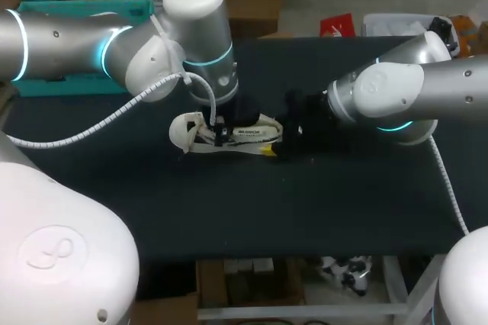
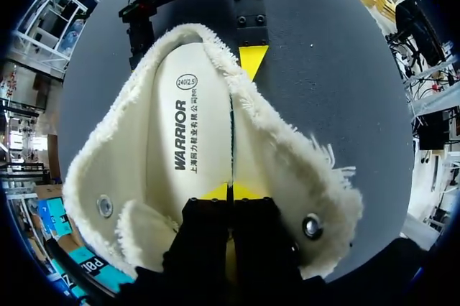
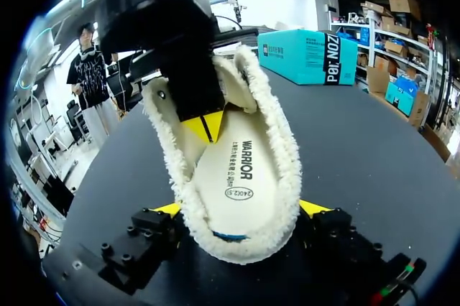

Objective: Open the shoe tongue, take the insole out of the shoe, put the insole back into the shoe, and pack the shoe into the shoebox

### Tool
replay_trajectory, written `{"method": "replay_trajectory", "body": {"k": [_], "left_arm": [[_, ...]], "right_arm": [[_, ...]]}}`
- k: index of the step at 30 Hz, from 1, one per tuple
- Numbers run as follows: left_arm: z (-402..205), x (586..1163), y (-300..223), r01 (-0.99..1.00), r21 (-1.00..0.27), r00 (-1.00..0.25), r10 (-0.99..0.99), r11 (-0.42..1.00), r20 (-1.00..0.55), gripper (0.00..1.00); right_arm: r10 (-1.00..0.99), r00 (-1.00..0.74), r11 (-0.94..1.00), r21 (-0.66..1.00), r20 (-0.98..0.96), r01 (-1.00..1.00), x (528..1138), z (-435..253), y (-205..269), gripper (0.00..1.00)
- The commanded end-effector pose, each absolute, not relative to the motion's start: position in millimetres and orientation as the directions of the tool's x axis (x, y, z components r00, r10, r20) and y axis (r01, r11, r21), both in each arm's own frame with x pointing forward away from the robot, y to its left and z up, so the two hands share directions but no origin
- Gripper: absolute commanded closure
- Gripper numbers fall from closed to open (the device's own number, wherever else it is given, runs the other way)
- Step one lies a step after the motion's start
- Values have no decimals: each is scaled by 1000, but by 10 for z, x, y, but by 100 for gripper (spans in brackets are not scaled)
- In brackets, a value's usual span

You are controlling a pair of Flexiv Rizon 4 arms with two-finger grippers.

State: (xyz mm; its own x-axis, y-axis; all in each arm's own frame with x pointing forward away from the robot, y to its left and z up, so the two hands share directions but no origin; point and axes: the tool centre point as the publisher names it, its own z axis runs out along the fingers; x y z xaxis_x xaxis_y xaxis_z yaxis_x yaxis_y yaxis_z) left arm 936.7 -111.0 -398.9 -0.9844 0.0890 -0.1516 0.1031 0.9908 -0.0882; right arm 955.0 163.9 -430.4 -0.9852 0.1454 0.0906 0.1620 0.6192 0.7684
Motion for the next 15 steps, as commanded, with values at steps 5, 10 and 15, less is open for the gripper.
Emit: {"method": "replay_trajectory", "body": {"k": [5,10,15], "left_arm": [[-4367,9372,-1070,103,-103,-977,81,989,-199,93],[-4348,9421,-1092,102,-110,-973,77,989,-216,90],[-4390,9478,-1117,85,-114,-964,53,990,-260,89]], "right_arm": [[144,-985,618,769,93,163,9542,-4351,1641,100],[144,-985,618,769,93,163,9542,-4351,1641,100],[144,-985,618,769,93,163,9542,-4351,1641,100]]}}
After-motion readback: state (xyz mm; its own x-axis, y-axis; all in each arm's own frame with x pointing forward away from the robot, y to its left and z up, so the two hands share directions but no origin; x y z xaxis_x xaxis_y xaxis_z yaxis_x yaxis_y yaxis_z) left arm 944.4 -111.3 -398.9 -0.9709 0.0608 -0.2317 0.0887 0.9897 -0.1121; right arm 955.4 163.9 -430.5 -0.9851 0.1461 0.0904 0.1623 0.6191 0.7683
